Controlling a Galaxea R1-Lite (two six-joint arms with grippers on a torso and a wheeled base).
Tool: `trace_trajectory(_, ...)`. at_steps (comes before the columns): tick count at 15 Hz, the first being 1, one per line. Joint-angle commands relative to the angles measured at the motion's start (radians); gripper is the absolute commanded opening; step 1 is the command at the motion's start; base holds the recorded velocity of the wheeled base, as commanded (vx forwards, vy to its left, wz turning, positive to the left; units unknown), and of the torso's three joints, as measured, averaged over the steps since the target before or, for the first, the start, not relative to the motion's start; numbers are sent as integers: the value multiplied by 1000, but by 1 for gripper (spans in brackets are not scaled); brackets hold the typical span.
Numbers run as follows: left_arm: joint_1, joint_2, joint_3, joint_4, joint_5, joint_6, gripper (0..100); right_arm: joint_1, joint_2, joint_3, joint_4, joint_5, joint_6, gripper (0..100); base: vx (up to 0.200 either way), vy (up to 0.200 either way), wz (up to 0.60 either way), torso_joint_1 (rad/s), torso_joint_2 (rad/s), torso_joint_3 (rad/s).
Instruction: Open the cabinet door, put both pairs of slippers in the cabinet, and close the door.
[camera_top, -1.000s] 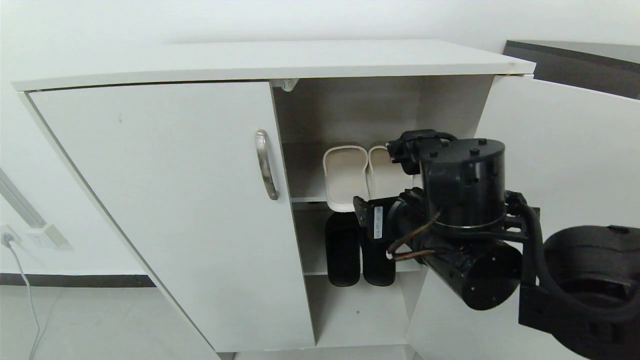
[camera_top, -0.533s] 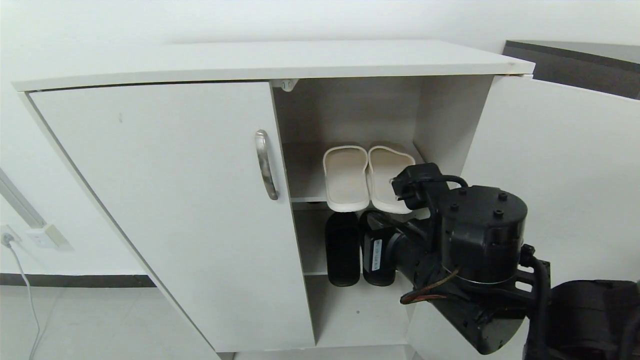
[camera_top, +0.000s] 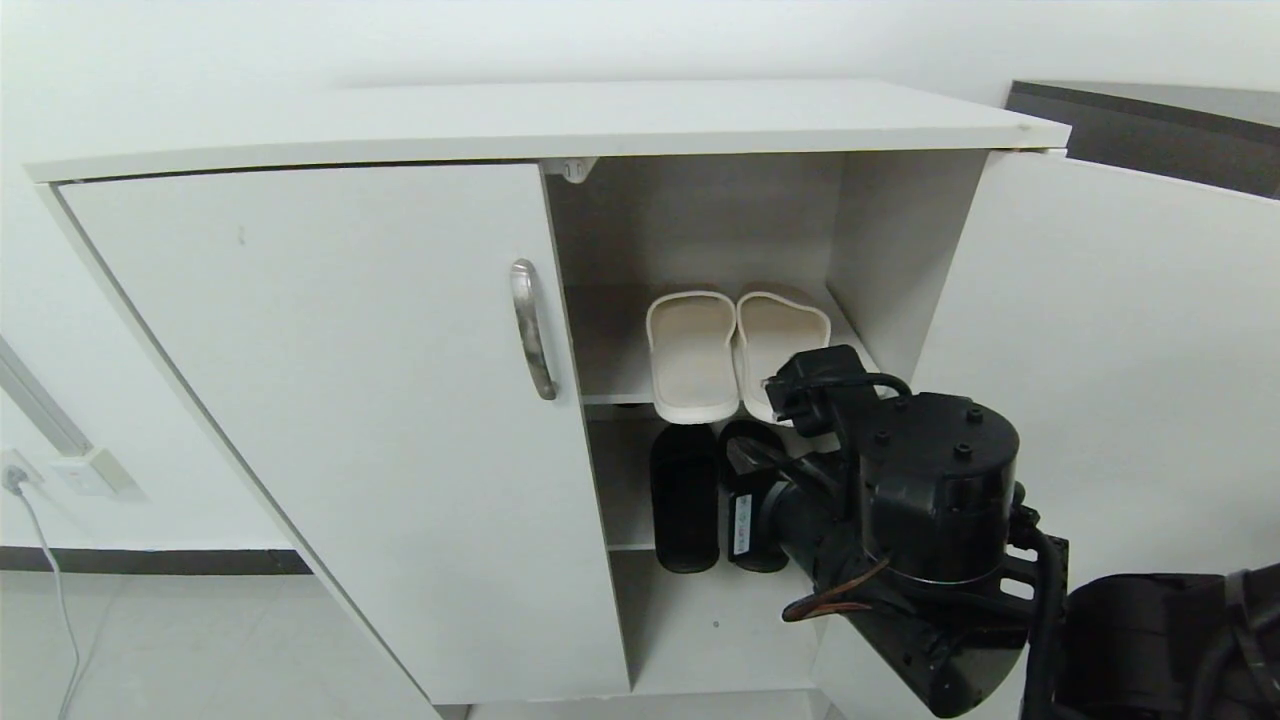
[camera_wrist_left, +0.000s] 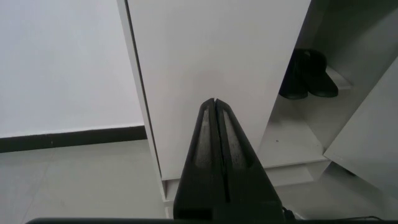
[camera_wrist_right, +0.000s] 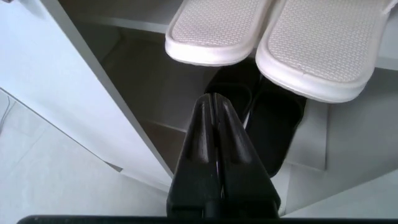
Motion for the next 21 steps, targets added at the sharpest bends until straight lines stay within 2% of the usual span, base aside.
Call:
trace_trajectory(1,0,1,0,0,0,0,0,2,6,2,0,-2,-7,0,-200,0,0,2,2,2)
trace_trajectory(15,0,1,-1,0,1,-2,0,-23,12,33,-3,5,-15,0,-200,0,0,4,3,1)
trace_trajectory(21,0,1,0,0,1,-2,0,-31,12,52,-4,6,-29,0,0,0,0,0,0,0)
